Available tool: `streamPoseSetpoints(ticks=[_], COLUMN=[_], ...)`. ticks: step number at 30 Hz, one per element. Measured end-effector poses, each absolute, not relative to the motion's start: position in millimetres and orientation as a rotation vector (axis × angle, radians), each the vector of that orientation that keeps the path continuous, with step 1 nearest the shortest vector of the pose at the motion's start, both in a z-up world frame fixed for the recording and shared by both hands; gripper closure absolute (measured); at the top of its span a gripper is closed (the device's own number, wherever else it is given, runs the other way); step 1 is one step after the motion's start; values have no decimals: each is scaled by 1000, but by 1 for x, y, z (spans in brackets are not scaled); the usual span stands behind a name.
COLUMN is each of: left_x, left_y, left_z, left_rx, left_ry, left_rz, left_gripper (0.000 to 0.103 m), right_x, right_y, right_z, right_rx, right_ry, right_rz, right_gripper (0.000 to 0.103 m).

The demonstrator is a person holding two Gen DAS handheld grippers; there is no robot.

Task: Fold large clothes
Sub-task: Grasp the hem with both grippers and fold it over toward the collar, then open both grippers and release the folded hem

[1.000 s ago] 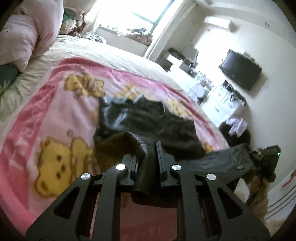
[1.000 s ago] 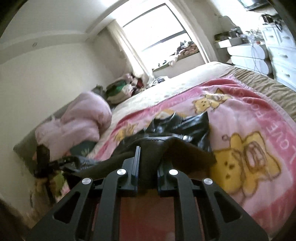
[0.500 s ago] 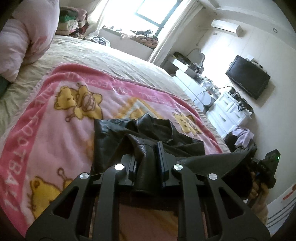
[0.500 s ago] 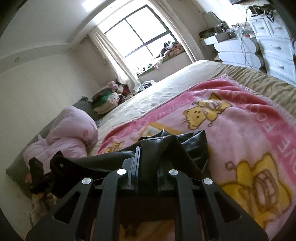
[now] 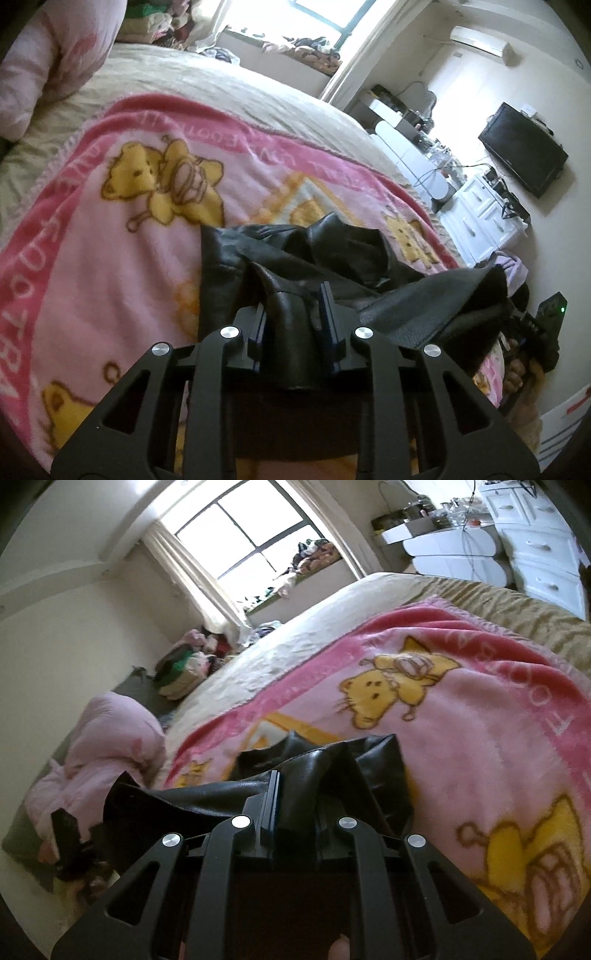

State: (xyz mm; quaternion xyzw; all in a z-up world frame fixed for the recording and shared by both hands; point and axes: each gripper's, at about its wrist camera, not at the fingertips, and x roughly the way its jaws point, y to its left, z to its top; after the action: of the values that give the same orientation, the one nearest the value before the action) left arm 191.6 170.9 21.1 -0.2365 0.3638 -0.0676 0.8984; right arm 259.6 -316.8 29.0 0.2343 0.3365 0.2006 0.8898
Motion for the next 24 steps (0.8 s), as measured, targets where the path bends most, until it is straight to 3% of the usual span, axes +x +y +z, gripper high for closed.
streamPoseSetpoints(ticks=[7,11,15,19,24], left_x=[207,208,206,198,195], left_y=[174,174,173,172,173], left_z=[2,4,9,25,32], left_rx=[-499,-508,-512,-475,-407], left_ry=[779,767,756,699,673], left_rz=[-135,-146,-178,-163,-115], left_gripper=[83,79,60,48,44], right_x=[275,279,274,267,265], right_y=[-316,-317,-323,-323,-313], right_z=[3,-2,5,13,15], right_rx=[479,480,472,398,264], right_ry=[753,764,717,673,658], right_rz=[378,373,365,340,294], right_gripper=[86,79,49,44,37])
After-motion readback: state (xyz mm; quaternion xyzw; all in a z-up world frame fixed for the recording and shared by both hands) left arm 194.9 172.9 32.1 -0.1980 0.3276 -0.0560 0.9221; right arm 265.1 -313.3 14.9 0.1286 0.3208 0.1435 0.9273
